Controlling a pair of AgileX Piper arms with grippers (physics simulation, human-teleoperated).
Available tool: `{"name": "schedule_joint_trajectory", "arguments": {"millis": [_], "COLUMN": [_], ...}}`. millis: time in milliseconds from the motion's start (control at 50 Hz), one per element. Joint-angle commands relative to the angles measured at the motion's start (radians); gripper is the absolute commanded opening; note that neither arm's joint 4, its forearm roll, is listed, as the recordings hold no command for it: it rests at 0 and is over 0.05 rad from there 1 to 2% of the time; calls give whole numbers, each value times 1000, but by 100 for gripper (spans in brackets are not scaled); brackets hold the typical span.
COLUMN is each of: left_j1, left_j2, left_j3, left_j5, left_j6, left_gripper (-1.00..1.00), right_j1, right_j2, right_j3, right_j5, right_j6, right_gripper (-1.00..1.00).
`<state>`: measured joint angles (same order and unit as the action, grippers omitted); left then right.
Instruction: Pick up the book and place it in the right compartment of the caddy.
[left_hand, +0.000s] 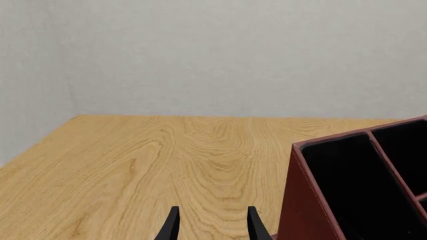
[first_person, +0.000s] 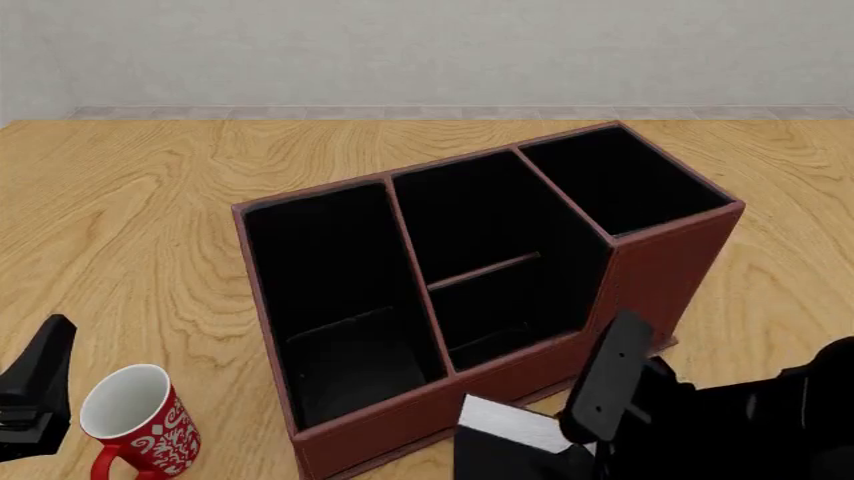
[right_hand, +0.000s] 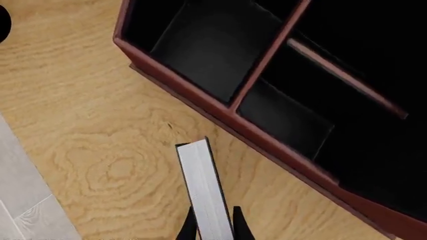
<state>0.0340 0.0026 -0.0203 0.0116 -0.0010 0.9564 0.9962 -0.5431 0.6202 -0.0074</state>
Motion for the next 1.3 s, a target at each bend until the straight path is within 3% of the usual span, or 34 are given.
{"name": "schedule_joint_trajectory", "arguments": {"millis": [20,400,1040,1300], "left_j1": [-10,-10,6,6], "left_j2": [-1,-1,37,61], "left_j3": [2,5,9,10], "left_j5": [-2,-3,-13,-29], "left_j6": [0,1,8,10], "left_gripper": [100,100,100,100], "right_j1": [-51,-60,-61,-70], "right_j2": [-56,-109,-180,-162], "right_j3": [28,-120,-377,-454], "right_j5": [-22,132,390,447], "right_j6": [25,-55,-119,-157], "right_gripper": [-100,-100,-100,-100]}}
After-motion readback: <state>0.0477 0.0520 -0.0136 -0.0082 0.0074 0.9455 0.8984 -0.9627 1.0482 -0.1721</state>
